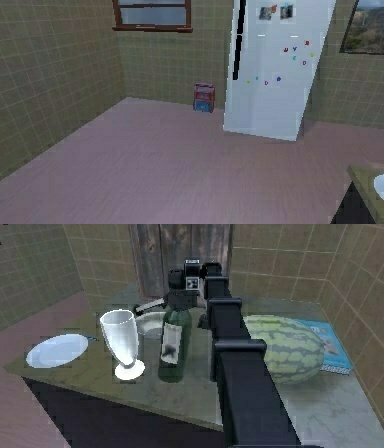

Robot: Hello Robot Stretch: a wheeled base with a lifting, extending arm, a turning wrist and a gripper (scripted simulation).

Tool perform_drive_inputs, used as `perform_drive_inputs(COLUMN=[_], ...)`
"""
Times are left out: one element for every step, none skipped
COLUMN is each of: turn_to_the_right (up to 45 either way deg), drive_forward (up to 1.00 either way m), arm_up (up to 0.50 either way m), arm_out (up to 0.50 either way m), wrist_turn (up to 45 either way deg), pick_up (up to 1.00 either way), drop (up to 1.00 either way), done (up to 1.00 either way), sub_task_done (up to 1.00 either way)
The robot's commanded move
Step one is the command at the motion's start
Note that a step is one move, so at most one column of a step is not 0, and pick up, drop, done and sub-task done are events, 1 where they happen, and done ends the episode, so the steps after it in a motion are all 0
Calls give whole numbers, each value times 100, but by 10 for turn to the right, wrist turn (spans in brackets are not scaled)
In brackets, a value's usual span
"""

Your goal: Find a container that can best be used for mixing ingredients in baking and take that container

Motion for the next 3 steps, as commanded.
perform_drive_inputs(turn_to_the_right=[0,0,0], drive_forward=[0,0,0], arm_up=[-10,0,10], arm_out=[0,0,0], wrist_turn=[0,0,0], pick_up=[0,100,0], drop=[0,0,0], done=[0,0,0], sub_task_done=[0,0,0])
